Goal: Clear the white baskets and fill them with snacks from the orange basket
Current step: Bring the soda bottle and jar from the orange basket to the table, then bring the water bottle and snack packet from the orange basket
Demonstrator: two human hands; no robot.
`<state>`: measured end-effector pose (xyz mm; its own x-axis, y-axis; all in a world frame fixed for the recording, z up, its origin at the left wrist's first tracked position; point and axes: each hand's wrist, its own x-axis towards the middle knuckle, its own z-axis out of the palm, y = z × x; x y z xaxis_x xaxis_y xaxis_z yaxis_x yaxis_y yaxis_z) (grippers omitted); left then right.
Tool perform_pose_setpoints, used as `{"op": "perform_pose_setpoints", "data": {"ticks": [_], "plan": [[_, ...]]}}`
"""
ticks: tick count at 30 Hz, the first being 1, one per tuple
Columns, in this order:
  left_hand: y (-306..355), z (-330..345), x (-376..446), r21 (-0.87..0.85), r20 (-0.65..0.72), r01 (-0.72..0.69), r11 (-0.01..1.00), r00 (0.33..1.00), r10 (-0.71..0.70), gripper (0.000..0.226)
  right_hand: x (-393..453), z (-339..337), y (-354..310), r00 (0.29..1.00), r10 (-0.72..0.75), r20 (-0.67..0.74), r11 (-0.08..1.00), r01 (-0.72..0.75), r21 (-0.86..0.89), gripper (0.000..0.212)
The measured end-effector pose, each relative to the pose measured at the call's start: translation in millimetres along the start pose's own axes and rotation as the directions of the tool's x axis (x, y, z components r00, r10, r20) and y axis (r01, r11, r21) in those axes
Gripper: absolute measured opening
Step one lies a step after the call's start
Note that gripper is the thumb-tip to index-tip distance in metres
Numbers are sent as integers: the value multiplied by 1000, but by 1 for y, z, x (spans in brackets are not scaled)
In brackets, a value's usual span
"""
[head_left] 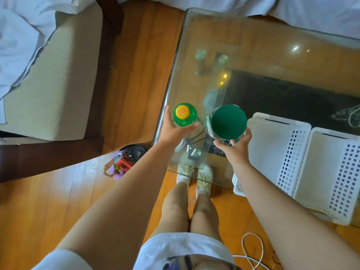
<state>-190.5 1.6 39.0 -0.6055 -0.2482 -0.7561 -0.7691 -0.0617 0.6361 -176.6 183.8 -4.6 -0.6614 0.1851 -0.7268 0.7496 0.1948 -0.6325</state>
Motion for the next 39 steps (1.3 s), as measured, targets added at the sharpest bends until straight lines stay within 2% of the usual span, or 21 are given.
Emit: {"op": "perform_pose_setpoints", "data": {"ticks": [3,5,9,13,18,22,27,31,33,35,39], "plan": [[0,-3,-17,-33,-46,128,991,991,-129,107,-11,-15,-10,993,115,11,993,-115,-13,101],[-1,-7,-34,-53,-82,201,978,975,-204,101,-25,-26,-17,984,175,-13,984,-175,-33,97],[-9,-19,-76,-220,-67,300,928,944,-322,68,-60,-48,-31,975,222,-18,971,-223,-86,77],[-28,-42,-132,-377,-22,265,888,956,-294,36,-102,-56,-41,937,294,187,935,-242,-259,45],[-71,-79,-215,-574,-157,173,800,936,-315,16,-159,-28,-50,901,286,327,823,-56,-565,20],[-128,-113,-285,-691,-260,127,712,875,-409,12,-204,16,-46,840,294,456,662,165,-731,4],[-223,-138,-371,-855,-349,28,518,708,-614,15,-279,93,-30,713,322,623,422,481,-768,17],[-302,-141,-434,-959,-282,-136,250,575,-768,15,-347,157,7,613,366,700,228,670,-706,14],[-338,-140,-464,-974,-210,-179,136,512,-833,11,-379,183,33,574,396,716,165,723,-671,12],[-371,-141,-491,-977,-122,-215,20,477,-871,9,-409,203,60,556,428,713,128,743,-656,12],[-433,-153,-534,-957,-3,-256,-138,482,-876,33,-456,233,107,526,466,712,111,763,-636,12]]}}
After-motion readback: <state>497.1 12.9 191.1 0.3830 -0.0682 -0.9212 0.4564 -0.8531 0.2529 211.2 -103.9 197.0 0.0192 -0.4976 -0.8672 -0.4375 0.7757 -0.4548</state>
